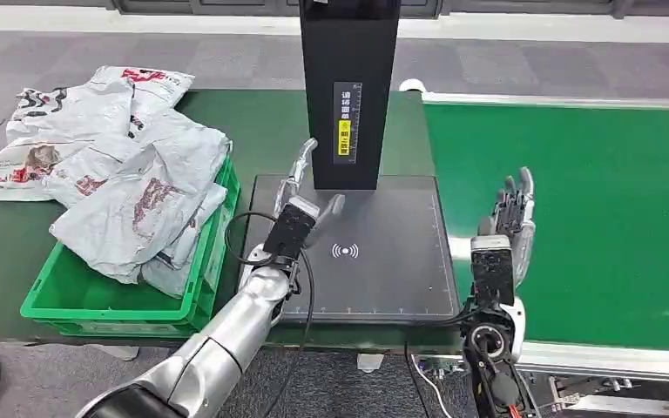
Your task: Moved the parcel from conveyor to table for the left to box.
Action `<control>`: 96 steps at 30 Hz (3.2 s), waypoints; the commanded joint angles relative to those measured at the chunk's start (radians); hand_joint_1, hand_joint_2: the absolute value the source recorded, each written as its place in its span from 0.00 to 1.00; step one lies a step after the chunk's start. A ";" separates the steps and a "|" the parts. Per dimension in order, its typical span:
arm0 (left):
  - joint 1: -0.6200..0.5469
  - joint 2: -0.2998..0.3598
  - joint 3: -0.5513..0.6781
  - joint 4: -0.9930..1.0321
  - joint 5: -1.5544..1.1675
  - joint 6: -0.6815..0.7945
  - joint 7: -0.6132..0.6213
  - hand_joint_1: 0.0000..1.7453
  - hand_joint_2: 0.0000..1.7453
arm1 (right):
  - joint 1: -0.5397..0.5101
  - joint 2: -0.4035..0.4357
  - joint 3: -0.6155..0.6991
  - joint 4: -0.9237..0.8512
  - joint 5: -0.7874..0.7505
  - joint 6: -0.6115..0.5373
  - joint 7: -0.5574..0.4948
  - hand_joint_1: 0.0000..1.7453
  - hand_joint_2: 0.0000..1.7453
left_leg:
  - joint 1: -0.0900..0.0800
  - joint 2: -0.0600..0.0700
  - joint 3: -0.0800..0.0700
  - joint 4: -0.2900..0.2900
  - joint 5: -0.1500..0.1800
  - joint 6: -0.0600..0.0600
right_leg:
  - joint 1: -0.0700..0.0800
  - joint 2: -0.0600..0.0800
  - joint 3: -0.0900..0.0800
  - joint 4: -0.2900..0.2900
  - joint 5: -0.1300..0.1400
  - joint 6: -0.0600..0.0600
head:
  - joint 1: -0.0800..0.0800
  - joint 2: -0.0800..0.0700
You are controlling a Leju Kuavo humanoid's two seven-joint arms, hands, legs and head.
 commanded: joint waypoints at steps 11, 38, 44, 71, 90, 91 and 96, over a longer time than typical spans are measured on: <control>0.031 0.027 -0.098 0.116 0.092 0.058 -0.098 0.00 1.00 | -0.106 0.028 0.148 0.298 -0.089 -0.090 -0.149 0.00 0.00 | 0.000 0.005 0.005 -0.004 0.000 0.000 | 0.000 0.005 0.004 -0.004 0.001 -0.001 | 0.000 0.000; 0.154 0.022 -0.187 -0.005 0.334 -0.002 -0.098 0.00 0.00 | -0.050 0.002 0.266 0.275 -0.142 -0.212 -0.149 0.00 0.00 | 0.000 0.001 0.003 -0.002 -0.001 0.000 | 0.000 0.001 0.002 -0.002 -0.001 -0.001 | 0.000 0.000; 0.140 0.044 -0.317 -0.016 0.171 0.177 -0.098 0.00 0.00 | -0.023 0.033 0.218 0.220 -0.065 -0.212 -0.149 0.00 0.00 | 0.000 0.002 0.003 -0.002 -0.002 -0.001 | 0.000 0.001 0.002 -0.001 -0.002 -0.001 | 0.000 0.000; 0.167 0.086 -0.260 -0.063 0.231 0.185 -0.098 0.00 1.00 | -0.069 0.037 0.231 0.266 -0.067 -0.212 -0.149 0.00 1.00 | 0.000 0.003 0.002 -0.002 -0.001 -0.001 | 0.000 0.002 0.001 -0.001 -0.001 -0.001 | 0.000 0.000; 0.153 0.086 -0.301 -0.033 0.192 0.216 -0.098 0.00 1.00 | -0.080 0.029 0.253 0.270 -0.089 -0.212 -0.149 0.00 1.00 | 0.000 0.002 0.002 -0.002 -0.001 -0.001 | 0.000 0.001 0.001 -0.001 -0.001 -0.001 | 0.000 0.000; 0.154 0.086 -0.300 -0.035 0.196 0.213 -0.098 0.00 1.00 | -0.080 0.028 0.253 0.271 -0.086 -0.212 -0.149 0.00 1.00 | 0.000 0.002 0.002 -0.001 -0.001 -0.001 | 0.000 0.001 0.001 -0.001 -0.001 -0.001 | 0.000 0.000; 0.153 0.086 -0.299 -0.035 0.198 0.212 -0.098 0.00 1.00 | -0.081 0.028 0.252 0.273 -0.083 -0.212 -0.149 0.00 1.00 | 0.000 0.002 0.003 -0.003 -0.001 -0.001 | 0.000 0.001 0.002 -0.002 -0.001 -0.001 | 0.000 0.000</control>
